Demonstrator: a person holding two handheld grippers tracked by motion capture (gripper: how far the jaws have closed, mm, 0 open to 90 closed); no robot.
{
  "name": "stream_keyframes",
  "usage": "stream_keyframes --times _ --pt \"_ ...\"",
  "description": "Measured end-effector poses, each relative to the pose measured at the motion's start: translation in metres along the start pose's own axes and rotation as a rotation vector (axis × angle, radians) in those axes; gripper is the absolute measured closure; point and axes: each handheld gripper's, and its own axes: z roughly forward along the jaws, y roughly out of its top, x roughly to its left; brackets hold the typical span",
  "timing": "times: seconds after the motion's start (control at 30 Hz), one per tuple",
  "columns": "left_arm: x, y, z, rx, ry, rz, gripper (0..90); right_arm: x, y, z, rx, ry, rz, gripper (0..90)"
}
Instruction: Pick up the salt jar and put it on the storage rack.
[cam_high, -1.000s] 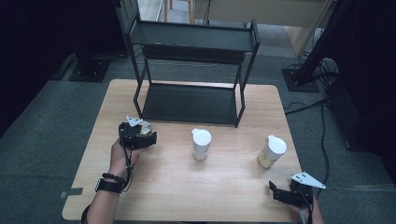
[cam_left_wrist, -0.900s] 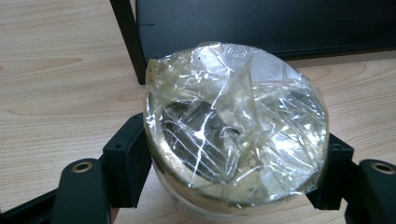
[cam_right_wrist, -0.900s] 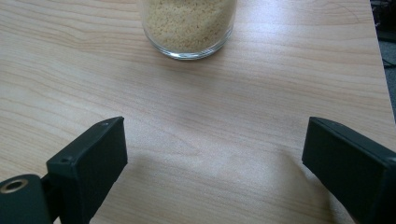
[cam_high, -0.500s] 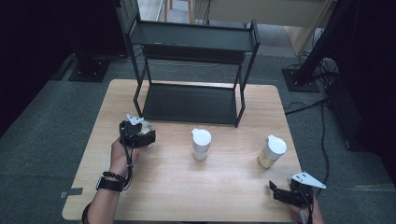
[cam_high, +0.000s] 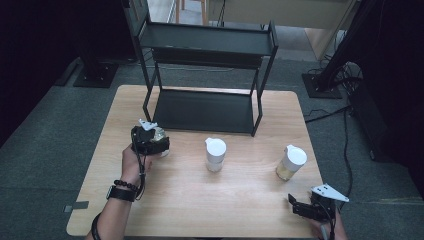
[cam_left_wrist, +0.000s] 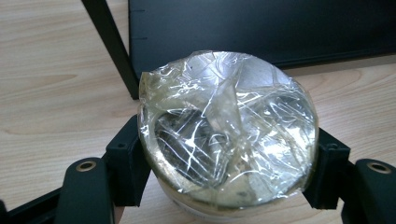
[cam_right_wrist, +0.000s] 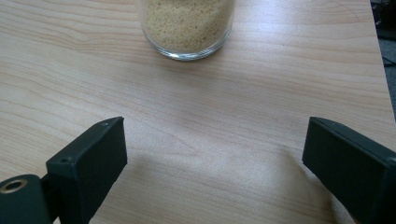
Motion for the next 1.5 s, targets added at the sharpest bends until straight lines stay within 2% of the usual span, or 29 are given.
stream_keyframes --times 0.3,0.47,0.67,0.87,0.97,1.23,1.33,1.4,1.5 --pt "-0.006 0.014 0.004 -0.006 -0.013 0.011 30.8 -0.001 0.000 0.000 0.001 -0.013 0.012 2.4" --pt "-0.010 0.022 0.008 0.003 -0.015 0.032 30.9 -0.001 0.000 0.000 0.003 -0.011 0.012 2.5" --pt "-0.012 0.029 0.015 0.010 -0.053 0.006 30.9 -0.001 0.000 0.001 0.007 -0.009 0.003 2.4" --pt "-0.014 0.034 0.024 0.014 -0.054 -0.001 30.9 0.000 0.000 0.001 0.007 -0.006 -0.001 2.4" --pt "-0.015 0.037 0.027 0.020 -0.043 0.017 31.0 0.000 0.000 0.001 0.009 -0.002 -0.003 2.4" --pt "-0.017 0.047 0.033 -0.003 -0.026 0.018 34.9 -0.001 0.000 0.001 0.007 -0.003 0.000 2.4" --pt "-0.018 0.049 0.034 0.005 -0.023 0.034 35.0 0.000 0.000 0.001 0.008 -0.004 -0.001 2.4" --pt "-0.016 0.049 0.034 0.005 -0.032 0.017 35.1 0.000 0.000 0.000 0.005 -0.005 -0.001 2.4" --pt "-0.015 0.050 0.035 0.005 -0.036 0.016 35.1 0.000 0.000 0.000 0.007 -0.005 -0.003 2.4"
